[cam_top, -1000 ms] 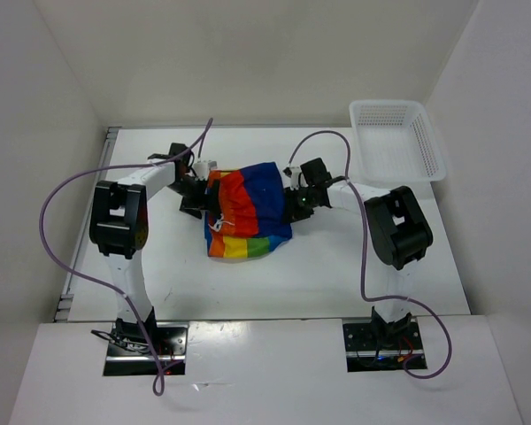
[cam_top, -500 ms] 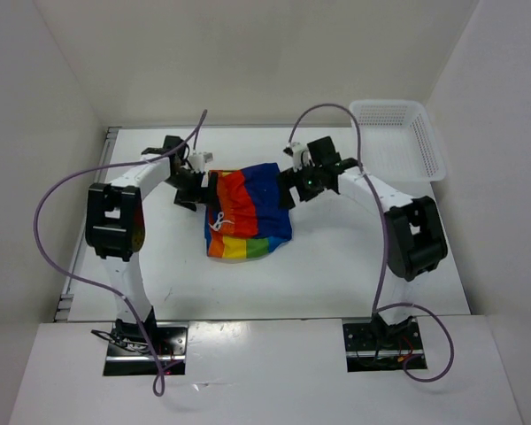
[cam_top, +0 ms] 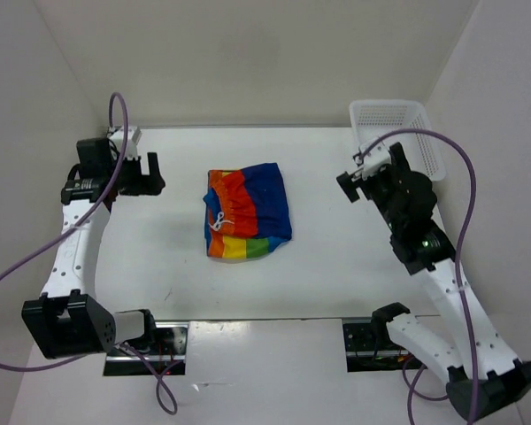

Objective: Fold and stack the shorts
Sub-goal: Fold the shorts

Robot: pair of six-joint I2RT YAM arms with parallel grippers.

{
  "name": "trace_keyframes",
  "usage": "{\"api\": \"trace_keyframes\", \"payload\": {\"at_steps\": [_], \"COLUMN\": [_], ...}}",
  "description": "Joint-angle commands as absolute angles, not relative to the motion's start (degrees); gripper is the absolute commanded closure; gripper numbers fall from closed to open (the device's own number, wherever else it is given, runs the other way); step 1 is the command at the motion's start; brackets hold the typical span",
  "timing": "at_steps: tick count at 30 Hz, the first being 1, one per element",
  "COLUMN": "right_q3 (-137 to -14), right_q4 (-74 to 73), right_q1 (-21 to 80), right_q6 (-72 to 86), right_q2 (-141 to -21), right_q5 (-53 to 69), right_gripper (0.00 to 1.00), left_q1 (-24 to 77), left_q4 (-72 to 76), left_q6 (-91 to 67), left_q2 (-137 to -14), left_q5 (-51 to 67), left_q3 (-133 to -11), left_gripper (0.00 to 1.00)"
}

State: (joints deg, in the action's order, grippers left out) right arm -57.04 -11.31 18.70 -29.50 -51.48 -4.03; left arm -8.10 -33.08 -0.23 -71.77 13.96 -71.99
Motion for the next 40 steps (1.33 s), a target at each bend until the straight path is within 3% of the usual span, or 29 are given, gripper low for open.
{"api": "trace_keyframes", "payload": {"at_steps": [1,13,40], "right_q3": [-50.64,-43.68,-39.81], "right_q4": [-11.15,-14.85,-16.44], "right_q1": [18.37,14.94,14.41], "right_q6": [-30.15,-26.46,-26.46], "right_q2": [-46.42,-34.64,-31.91], "right_q5": [-8.79,-10.11,-7.47], "right_gripper": [0.00,0.00,0.00], "left_q1": [-10.72,-11.34,-11.34], "left_q4": [-32.62,-29.36,-28.83], "left_q6": [0.00,0.00,0.00], "left_q2": [-71.64,-67.32,-63.98], "left_q5": [14.33,11.51,12.22], "left_q3": [-67.33,-62.67,-58.97], "left_gripper": [0.00,0.00,0.00]}}
